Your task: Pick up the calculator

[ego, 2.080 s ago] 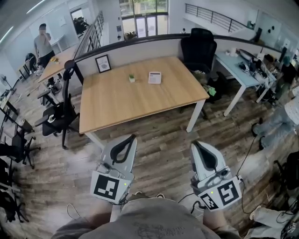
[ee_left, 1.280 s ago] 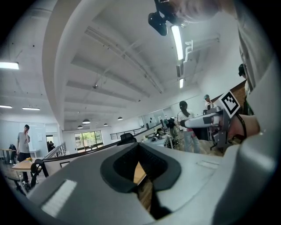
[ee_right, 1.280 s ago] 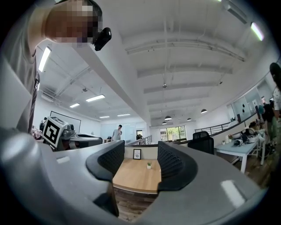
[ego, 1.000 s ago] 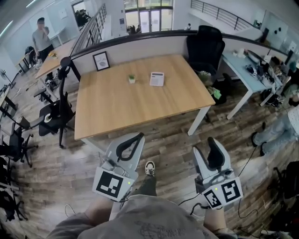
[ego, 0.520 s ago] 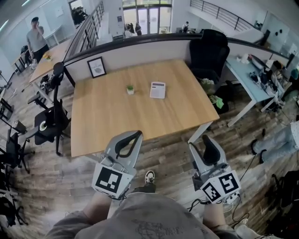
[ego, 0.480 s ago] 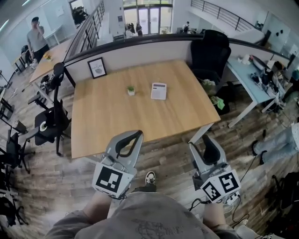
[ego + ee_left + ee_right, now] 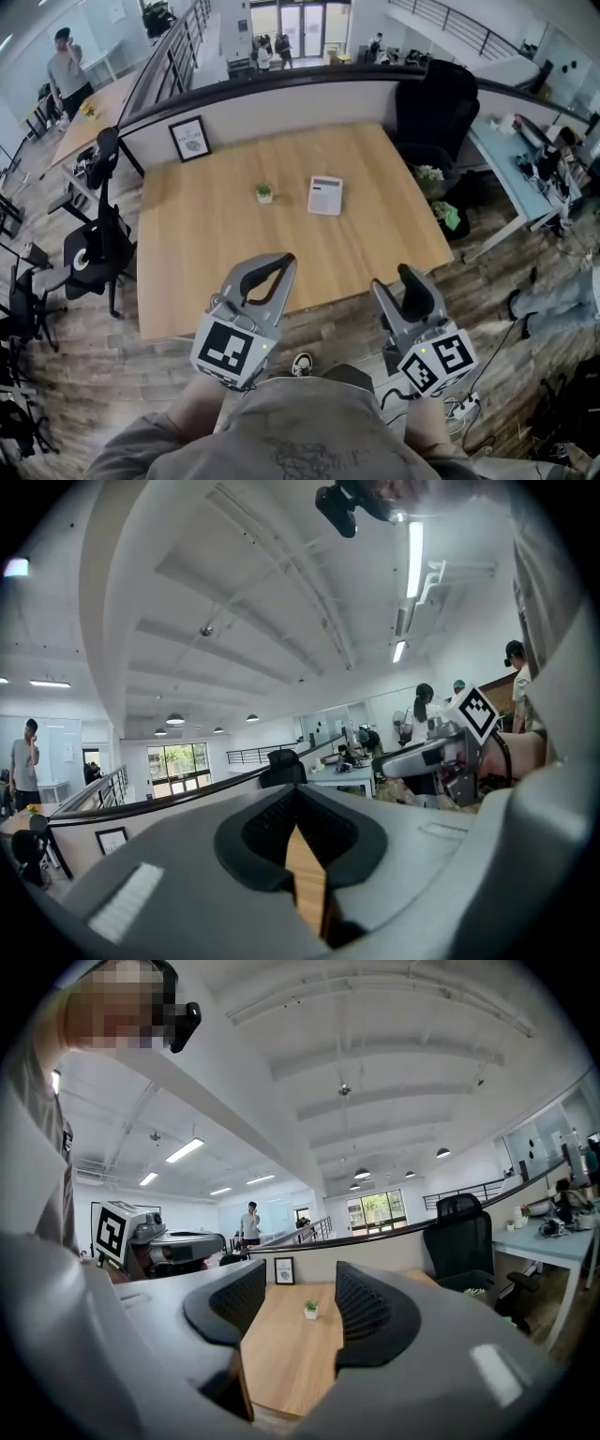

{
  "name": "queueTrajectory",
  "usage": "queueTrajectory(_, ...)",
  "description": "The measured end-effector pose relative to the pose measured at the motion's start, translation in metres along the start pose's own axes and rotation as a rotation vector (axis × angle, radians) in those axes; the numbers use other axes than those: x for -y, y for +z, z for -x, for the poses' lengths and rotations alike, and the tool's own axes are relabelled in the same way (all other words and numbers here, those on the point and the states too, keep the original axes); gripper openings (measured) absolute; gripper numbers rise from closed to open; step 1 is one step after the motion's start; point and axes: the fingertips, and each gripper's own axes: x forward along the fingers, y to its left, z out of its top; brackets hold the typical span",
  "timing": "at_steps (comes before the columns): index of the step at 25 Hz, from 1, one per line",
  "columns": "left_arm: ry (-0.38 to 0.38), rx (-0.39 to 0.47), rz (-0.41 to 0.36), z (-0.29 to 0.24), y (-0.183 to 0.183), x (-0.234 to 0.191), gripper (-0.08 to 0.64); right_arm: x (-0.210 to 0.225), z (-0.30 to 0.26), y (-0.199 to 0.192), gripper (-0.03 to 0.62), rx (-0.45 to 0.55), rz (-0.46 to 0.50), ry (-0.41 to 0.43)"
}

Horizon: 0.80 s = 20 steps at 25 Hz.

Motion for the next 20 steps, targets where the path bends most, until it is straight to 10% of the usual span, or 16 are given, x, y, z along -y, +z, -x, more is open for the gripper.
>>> queueTrajectory(20, 0.177, -0.065, -0.021, -0.16, -0.008, -0.064, 0.002, 0.146, -0.137, 0.005, 0.219, -0.126, 0.013, 0.196)
